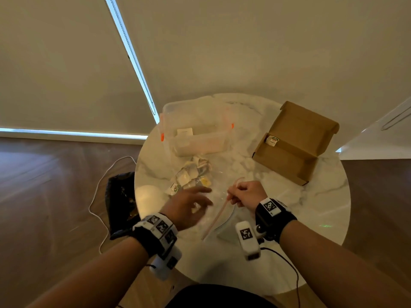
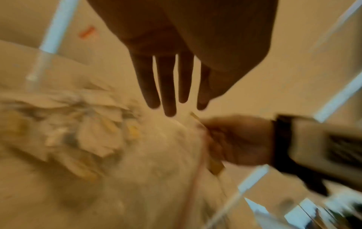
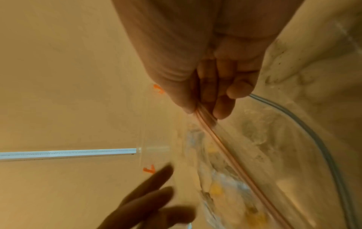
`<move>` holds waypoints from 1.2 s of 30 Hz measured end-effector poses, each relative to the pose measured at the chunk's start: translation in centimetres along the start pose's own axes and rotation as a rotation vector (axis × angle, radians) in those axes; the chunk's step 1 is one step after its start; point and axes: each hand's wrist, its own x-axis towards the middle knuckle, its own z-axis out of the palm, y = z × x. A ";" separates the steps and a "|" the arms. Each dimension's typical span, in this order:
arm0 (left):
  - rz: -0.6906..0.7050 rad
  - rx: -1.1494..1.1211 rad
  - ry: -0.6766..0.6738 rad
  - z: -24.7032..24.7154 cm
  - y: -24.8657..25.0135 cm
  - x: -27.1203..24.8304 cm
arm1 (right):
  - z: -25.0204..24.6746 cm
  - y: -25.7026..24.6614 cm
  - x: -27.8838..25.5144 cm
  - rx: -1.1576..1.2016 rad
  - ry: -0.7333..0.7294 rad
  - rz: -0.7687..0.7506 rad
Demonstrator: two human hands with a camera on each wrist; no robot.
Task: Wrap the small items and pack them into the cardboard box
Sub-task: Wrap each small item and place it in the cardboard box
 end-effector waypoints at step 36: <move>-0.420 -0.047 0.173 -6.5 -5.8 3.7 | -2.9 2.3 1.1 -0.071 0.053 0.082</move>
